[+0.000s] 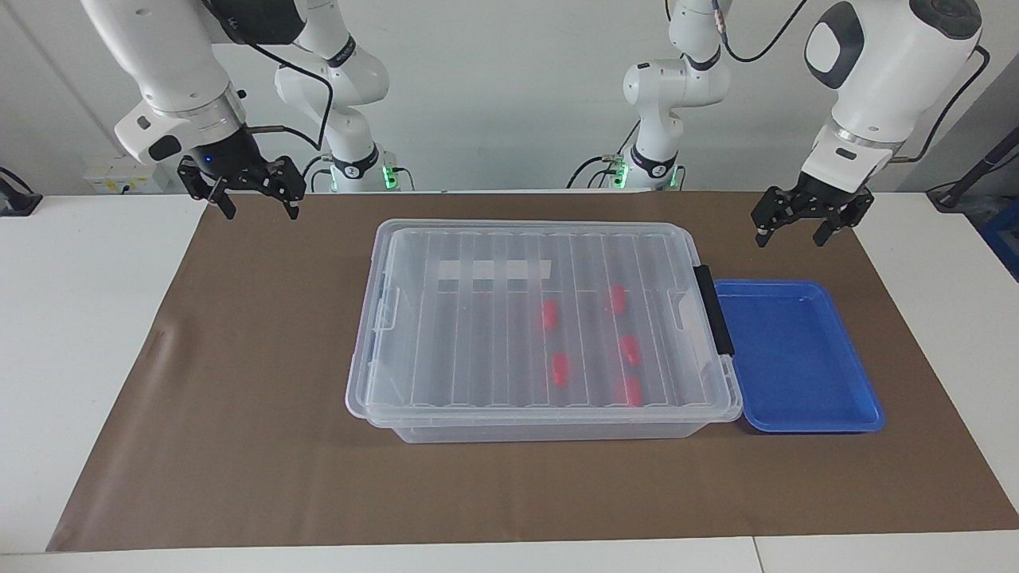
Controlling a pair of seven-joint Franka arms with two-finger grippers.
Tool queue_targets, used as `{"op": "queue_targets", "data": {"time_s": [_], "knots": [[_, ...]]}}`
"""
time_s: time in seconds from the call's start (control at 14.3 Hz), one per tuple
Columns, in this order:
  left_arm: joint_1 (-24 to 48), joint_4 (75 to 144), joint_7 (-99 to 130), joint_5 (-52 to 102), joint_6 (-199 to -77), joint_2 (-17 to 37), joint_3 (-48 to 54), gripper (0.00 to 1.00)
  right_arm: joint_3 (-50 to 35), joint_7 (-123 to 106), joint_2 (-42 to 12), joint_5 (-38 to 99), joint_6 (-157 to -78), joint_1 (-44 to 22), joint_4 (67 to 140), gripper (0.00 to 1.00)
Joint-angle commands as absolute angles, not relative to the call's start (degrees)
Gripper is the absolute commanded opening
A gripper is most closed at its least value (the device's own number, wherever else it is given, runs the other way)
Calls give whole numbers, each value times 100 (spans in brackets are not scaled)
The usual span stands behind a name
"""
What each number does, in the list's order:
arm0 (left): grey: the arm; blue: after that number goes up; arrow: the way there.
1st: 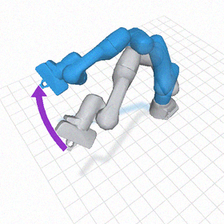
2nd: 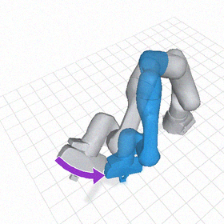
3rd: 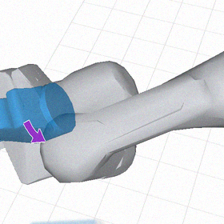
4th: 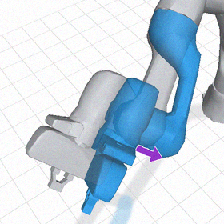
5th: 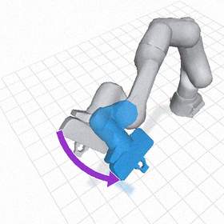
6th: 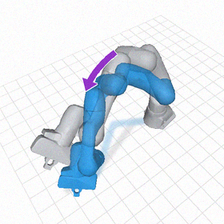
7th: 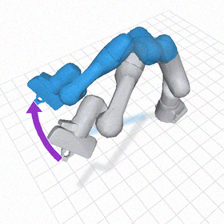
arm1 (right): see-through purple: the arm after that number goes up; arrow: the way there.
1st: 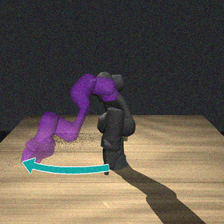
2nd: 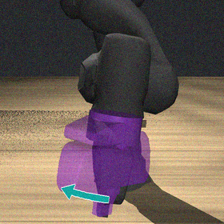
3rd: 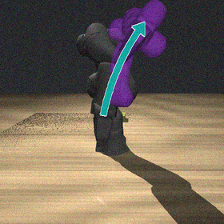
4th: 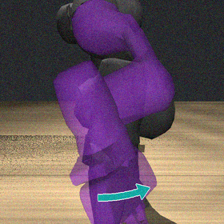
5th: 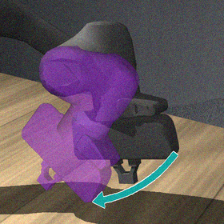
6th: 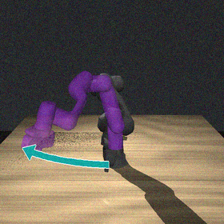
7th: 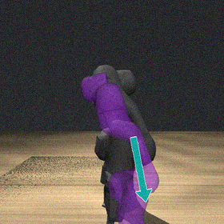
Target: Place red block in blue tray from box
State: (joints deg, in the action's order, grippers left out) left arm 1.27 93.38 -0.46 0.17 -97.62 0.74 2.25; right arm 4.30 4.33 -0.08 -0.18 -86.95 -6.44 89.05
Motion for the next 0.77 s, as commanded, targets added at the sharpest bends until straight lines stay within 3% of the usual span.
{"op": "queue_targets", "data": {"time_s": [0.0, 0.42, 0.7], "knots": [[185, 9475, 53, -88, -9888, 0, 202, 100, 413, 554, 97, -35, -8824, -615, 9053, 100], [185, 9475, 53, -88, -9905, 0, 202, 100, 378, 615, 105, -35, -9280, -685, 9175, 100], [185, 9475, 44, -88, -9905, 0, 202, 100, 343, 1081, 18, 61, -10211, -1019, 9658, 100]]}}
